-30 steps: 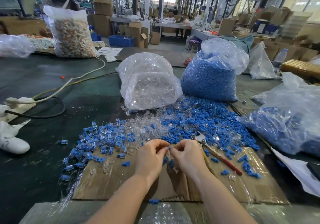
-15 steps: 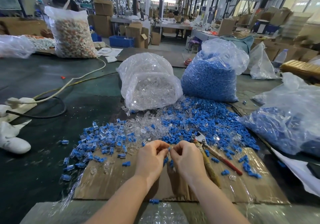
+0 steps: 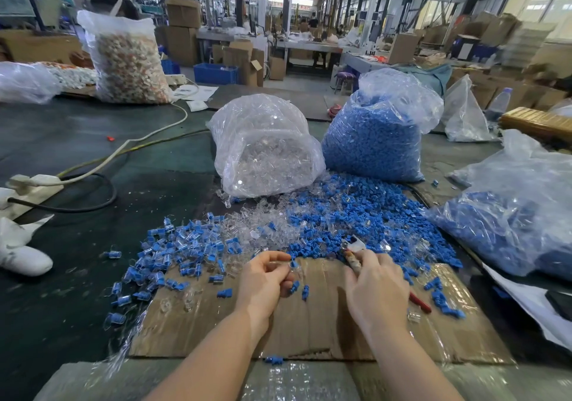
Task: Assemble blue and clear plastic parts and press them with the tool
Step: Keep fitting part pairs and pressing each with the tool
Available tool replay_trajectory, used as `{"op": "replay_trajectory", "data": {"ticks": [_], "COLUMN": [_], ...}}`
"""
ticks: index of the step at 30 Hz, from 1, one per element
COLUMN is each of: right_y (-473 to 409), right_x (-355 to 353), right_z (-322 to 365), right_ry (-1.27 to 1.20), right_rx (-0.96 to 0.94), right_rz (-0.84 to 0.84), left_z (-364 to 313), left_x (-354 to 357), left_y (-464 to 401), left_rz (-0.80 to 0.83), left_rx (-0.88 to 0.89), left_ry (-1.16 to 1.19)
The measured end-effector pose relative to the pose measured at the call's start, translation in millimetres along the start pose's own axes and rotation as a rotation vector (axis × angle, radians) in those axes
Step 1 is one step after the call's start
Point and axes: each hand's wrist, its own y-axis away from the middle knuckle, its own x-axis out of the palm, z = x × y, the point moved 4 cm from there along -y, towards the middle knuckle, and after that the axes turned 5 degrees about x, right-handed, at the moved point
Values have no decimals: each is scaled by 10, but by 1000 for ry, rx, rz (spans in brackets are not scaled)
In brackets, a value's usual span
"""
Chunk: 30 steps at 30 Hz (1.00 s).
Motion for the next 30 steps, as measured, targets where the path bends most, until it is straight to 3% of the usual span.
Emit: {"op": "replay_trajectory", "data": {"ticks": [2,6,17,20,23,26,30], "right_y": [17,37,0,-16,6,78,123], "right_x": [39,165,56,29,43,31,17], "right_z": [-141,-320,-219,-114,39,162,210], "right_ry": [233,348,419,288,-83,-454,-602], "right_rx": [105,203,13,-73,-136,-46,64], "right_rz": [84,260,64,120,341,599,763], "left_z": [11,24,3,0,-5,-40,-89], "left_x": [-15,-16,-23,-28,-26,-16,-33], "left_y": [-4,-9,-14,-36,-56,-76,-101], "left_rz": [-11,-43,-51,-58,-63,-56,-70], "left_rx": [-12,-18,-30,-61,-85,-90,-107], "left_ry": [39,65,53,98,141,143,151]}}
